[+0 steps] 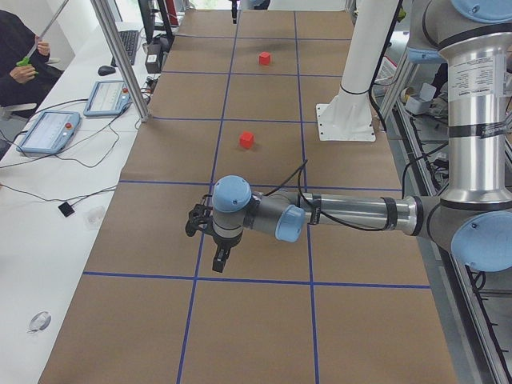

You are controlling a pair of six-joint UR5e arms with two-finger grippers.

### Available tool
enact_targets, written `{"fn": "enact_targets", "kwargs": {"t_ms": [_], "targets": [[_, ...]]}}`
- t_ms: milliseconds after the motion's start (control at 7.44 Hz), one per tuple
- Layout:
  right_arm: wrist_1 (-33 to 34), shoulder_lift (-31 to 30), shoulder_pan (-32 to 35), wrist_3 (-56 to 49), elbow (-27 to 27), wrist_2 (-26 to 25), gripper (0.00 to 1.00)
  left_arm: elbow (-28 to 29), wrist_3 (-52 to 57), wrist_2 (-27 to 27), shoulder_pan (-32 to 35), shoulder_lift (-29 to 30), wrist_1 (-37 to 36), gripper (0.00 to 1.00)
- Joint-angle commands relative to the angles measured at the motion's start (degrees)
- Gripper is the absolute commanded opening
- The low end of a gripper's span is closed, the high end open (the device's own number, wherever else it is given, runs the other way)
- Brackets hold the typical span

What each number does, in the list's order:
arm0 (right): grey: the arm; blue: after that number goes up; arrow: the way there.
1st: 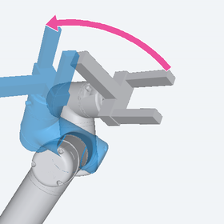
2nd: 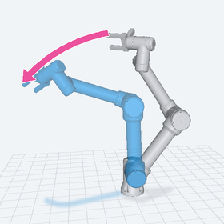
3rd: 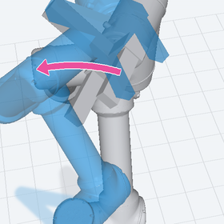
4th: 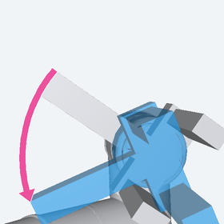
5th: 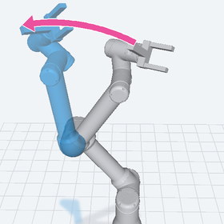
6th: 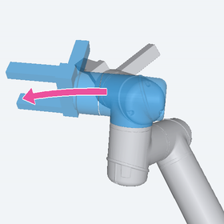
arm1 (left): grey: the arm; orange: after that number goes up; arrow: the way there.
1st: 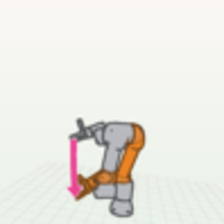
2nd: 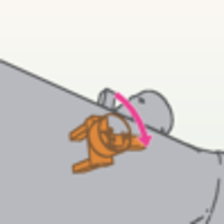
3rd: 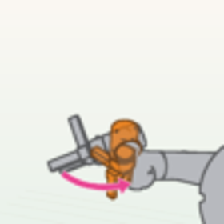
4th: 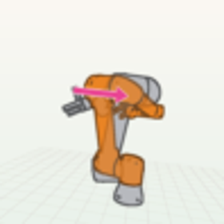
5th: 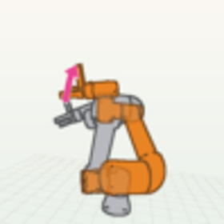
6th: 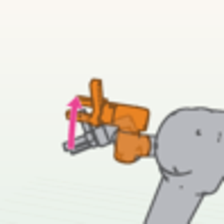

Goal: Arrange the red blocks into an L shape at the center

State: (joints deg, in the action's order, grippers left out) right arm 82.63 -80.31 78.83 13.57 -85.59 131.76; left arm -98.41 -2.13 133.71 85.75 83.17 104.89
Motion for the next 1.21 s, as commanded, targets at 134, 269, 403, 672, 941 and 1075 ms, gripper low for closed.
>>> {"fn": "enact_targets", "kwargs": {"t_ms": [134,269,403,672,941,1075], "targets": [[-0.1,0.0,-0.7,0.1,-0.2,0.0,1.00,-0.2,-0.2,4.2,-0.1,0.2,-0.1,1.00],[0.0,0.0,-0.9,0.1,-0.2,0.2,1.00,-0.2,-0.2,4.2,-0.1,0.3,0.0,1.00],[-0.1,0.0,-1.0,0.1,-0.6,0.3,1.00,-0.2,-0.2,4.2,-0.1,0.4,0.4,1.00],[-0.1,-2.6,-2.6,2.4,-4.2,0.2,0.99,-0.2,-0.2,4.2,-0.1,0.5,0.7,1.00],[-0.2,-3.3,-7.3,21.3,-9.4,-0.3,0.98,-0.3,-0.2,4.2,-0.1,0.6,0.8,1.00],[-0.2,-4.8,-8.3,24.5,-11.9,-0.3,0.98,-0.3,-0.2,4.2,-0.1,0.6,1.4,1.00]]}}
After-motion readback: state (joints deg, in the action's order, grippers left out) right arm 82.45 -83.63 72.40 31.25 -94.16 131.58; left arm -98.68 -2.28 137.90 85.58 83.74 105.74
